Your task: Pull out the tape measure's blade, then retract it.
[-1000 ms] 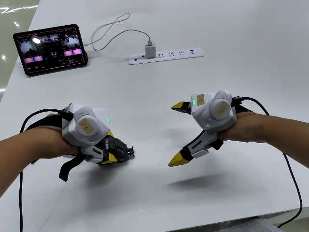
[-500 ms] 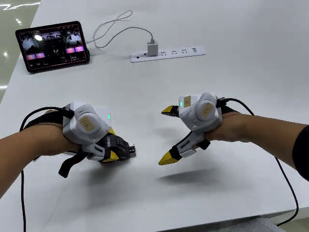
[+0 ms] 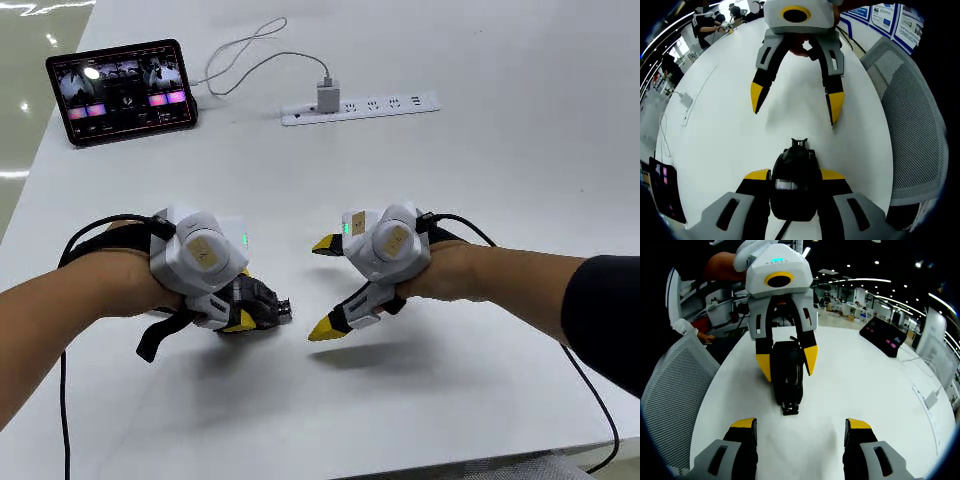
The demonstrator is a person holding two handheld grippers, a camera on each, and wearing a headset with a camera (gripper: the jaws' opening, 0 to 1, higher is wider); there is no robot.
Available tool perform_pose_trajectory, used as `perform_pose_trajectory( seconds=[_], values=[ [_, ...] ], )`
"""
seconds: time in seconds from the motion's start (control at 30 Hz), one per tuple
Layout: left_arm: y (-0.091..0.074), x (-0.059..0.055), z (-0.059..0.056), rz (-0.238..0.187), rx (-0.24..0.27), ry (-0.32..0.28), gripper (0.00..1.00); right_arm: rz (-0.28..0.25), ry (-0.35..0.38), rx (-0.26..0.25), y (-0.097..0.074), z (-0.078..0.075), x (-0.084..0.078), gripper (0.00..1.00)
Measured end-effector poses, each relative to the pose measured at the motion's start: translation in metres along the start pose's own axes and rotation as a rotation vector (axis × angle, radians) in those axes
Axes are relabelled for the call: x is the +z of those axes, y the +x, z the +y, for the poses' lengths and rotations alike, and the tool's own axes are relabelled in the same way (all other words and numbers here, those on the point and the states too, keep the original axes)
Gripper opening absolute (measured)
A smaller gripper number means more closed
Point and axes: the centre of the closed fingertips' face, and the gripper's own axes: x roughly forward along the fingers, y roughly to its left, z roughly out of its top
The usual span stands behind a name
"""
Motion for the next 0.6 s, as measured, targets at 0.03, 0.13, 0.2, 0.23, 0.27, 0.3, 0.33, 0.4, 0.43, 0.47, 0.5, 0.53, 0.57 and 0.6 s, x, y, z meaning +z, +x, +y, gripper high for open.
perform_pose_trajectory(
  seconds=[0.03, 0.13, 0.2, 0.23, 0.27, 0.3, 0.33, 0.4, 0.43, 0.47, 0.5, 0.53, 0.57, 0.6],
  values=[
    [0.001, 0.0, 0.0, 0.005, 0.003, 0.003, 0.31, 0.003, -0.003, 0.002, 0.002, 0.0, 0.0, 0.66],
    [0.001, 0.0, 0.0, 0.004, 0.002, 0.0, 0.31, 0.002, -0.007, 0.011, 0.007, 0.002, 0.002, 0.58],
    [0.001, 0.0, 0.0, 0.003, 0.001, 0.001, 0.31, -0.005, 0.002, 0.025, 0.01, 0.004, 0.004, 0.53],
    [0.001, -0.001, 0.0, 0.003, 0.001, 0.002, 0.31, -0.002, 0.0, 0.024, 0.012, 0.005, 0.004, 0.51],
    [0.001, -0.001, 0.0, 0.002, 0.002, 0.002, 0.31, 0.002, -0.006, 0.026, 0.013, 0.005, 0.004, 0.48],
    [0.001, -0.001, 0.0, 0.001, 0.003, 0.001, 0.31, 0.003, -0.008, 0.031, 0.015, 0.006, 0.004, 0.46],
    [0.001, -0.001, 0.0, 0.0, 0.004, 0.001, 0.31, 0.003, -0.006, 0.036, 0.016, 0.007, 0.004, 0.45],
    [0.001, -0.001, 0.0, -0.004, 0.005, 0.004, 0.31, 0.005, 0.013, 0.039, 0.019, 0.006, 0.006, 0.38],
    [0.001, -0.001, 0.0, -0.006, 0.005, 0.003, 0.31, -0.001, 0.022, 0.042, 0.02, 0.007, 0.007, 0.37],
    [0.001, -0.001, 0.0, -0.007, 0.006, 0.004, 0.31, -0.003, 0.019, 0.045, 0.021, 0.007, 0.008, 0.35],
    [0.001, -0.002, 0.0, -0.006, 0.006, 0.007, 0.31, 0.003, 0.011, 0.048, 0.022, 0.008, 0.008, 0.34],
    [0.002, -0.002, 0.0, -0.004, 0.006, 0.01, 0.31, 0.008, 0.004, 0.052, 0.023, 0.009, 0.008, 0.31],
    [0.002, -0.002, 0.0, -0.003, 0.006, 0.011, 0.31, 0.011, 0.002, 0.056, 0.024, 0.01, 0.008, 0.29],
    [0.002, -0.002, 0.0, -0.002, 0.005, 0.013, 0.31, 0.013, 0.0, 0.06, 0.025, 0.01, 0.008, 0.29]
  ],
)
